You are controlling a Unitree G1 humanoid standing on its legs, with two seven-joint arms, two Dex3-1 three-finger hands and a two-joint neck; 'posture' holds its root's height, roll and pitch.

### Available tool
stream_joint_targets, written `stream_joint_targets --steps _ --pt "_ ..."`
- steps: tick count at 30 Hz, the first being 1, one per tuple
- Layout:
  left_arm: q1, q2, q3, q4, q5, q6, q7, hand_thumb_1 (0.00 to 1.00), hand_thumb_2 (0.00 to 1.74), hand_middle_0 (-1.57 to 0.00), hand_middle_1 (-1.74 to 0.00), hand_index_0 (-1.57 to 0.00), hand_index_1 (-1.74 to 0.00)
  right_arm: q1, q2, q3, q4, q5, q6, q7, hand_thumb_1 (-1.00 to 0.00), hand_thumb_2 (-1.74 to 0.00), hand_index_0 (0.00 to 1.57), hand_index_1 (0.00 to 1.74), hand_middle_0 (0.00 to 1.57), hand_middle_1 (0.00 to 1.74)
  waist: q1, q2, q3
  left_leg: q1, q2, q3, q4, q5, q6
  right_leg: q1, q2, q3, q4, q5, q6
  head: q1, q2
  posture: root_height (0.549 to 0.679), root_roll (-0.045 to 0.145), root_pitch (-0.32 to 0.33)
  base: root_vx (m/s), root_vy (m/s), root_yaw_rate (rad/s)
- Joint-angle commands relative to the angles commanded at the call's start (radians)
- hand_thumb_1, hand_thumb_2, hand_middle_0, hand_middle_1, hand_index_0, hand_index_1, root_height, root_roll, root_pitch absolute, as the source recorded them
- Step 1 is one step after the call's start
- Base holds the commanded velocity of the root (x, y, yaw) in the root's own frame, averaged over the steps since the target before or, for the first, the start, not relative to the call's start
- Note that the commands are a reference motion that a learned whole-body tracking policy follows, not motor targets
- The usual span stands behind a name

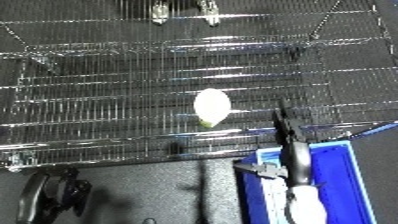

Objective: Pick up the object and place it into the box

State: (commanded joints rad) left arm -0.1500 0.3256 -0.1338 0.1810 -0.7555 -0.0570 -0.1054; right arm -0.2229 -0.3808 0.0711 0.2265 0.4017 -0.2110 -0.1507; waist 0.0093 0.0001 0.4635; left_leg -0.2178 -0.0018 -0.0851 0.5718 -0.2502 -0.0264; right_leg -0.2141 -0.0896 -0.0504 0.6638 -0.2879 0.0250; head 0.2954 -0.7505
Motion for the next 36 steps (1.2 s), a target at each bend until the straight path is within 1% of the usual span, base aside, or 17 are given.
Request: stream_joint_targets --steps 2,5,11,17,21,28,36 --pt "-0.006 0.001 -0.002 0.000 0.000 0.002 0.003 1.00 1.74 -1.57 -1.74 -1.57 -1.74 -0.011 -0.003 -0.001 0.007 0.001 0.004 -0.002 0.00 0.00 0.00 0.00 0.00 0.00 0.001 0.001 0.003 -0.006 -0.003 -0.001 0.007 -0.002 0.0018 -0.007 -0.0008 0.001 0.009 -0.001 -0.0002 0.014 0.001 0.654 0.046 -0.085 0.027 -0.014 0.039" --pt "-0.015 0.006 -0.003 0.001 -0.003 0.003 0.006 1.00 1.74 -1.57 -1.74 -1.57 -1.74 -0.031 -0.009 0.000 0.016 0.004 0.010 -0.004 0.00 0.00 0.00 0.00 0.00 0.00 0.002 0.004 0.009 -0.014 -0.006 -0.001 0.017 -0.006 0.0027 -0.018 -0.0018 0.002 0.024 -0.004 -0.0010 0.039 0.011 0.653 0.047 -0.084 0.022 0.001 0.037" --pt "-0.025 0.011 0.001 -0.003 -0.002 -0.001 0.001 1.00 1.74 -1.57 -1.74 -1.57 -1.74 -0.069 -0.015 0.000 0.039 0.008 0.022 -0.002 0.00 0.00 0.00 0.00 0.00 0.00 0.004 0.013 0.020 -0.031 -0.013 0.001 0.040 -0.015 0.0056 -0.041 -0.0037 0.004 0.054 -0.010 -0.0051 0.081 0.041 0.650 0.050 -0.086 0.028 0.010 0.025" --pt "-0.039 0.016 -0.001 -0.022 0.000 0.011 0.004 1.00 1.74 -1.57 -1.74 -1.57 -1.74 -0.108 -0.021 -0.003 0.065 0.015 0.033 0.000 0.00 0.00 0.00 0.00 0.00 0.00 0.005 0.023 0.029 -0.049 -0.023 0.003 0.058 -0.021 0.0087 -0.068 -0.0076 0.006 0.084 -0.014 -0.0082 0.108 0.057 0.647 0.054 -0.083 0.020 0.011 0.021" --pt "-0.051 0.019 -0.005 -0.029 -0.001 0.015 0.006 1.00 1.74 -1.57 -1.74 -1.57 -1.74 -0.136 -0.027 -0.008 0.085 0.019 0.037 0.002 0.00 0.00 0.00 0.00 0.00 0.00 0.006 0.030 0.038 -0.063 -0.027 0.004 0.071 -0.025 0.0093 -0.084 -0.0104 0.006 0.100 -0.016 -0.0094 0.120 0.072 0.646 0.056 -0.080 0.015 0.002 0.026" --pt "-0.067 0.025 -0.011 -0.048 -0.004 0.021 0.019 1.00 1.74 -1.57 -1.74 -1.57 -1.74 -0.180 -0.036 -0.011 0.100 0.021 0.045 0.006 0.00 0.00 0.00 0.00 0.00 0.00 0.006 0.037 0.055 -0.090 -0.036 0.005 0.089 -0.028 0.0118 -0.121 -0.0125 0.007 0.129 -0.019 -0.0107 0.137 0.115 0.642 0.060 -0.069 0.013 0.001 0.007" --pt "-0.086 0.025 -0.023 -0.057 -0.005 0.016 0.035 1.00 1.74 -1.57 -1.74 -1.57 -1.74 -0.231 -0.040 -0.001 0.111 0.019 0.051 0.001 0.00 0.00 0.00 0.00 0.00 0.00 0.008 0.041 0.057 -0.135 -0.042 0.007 0.106 -0.031 0.0152 -0.174 -0.0121 0.009 0.149 -0.018 -0.0100 0.152 0.178 0.640 0.060 -0.039 -0.007 0.005 0.001"
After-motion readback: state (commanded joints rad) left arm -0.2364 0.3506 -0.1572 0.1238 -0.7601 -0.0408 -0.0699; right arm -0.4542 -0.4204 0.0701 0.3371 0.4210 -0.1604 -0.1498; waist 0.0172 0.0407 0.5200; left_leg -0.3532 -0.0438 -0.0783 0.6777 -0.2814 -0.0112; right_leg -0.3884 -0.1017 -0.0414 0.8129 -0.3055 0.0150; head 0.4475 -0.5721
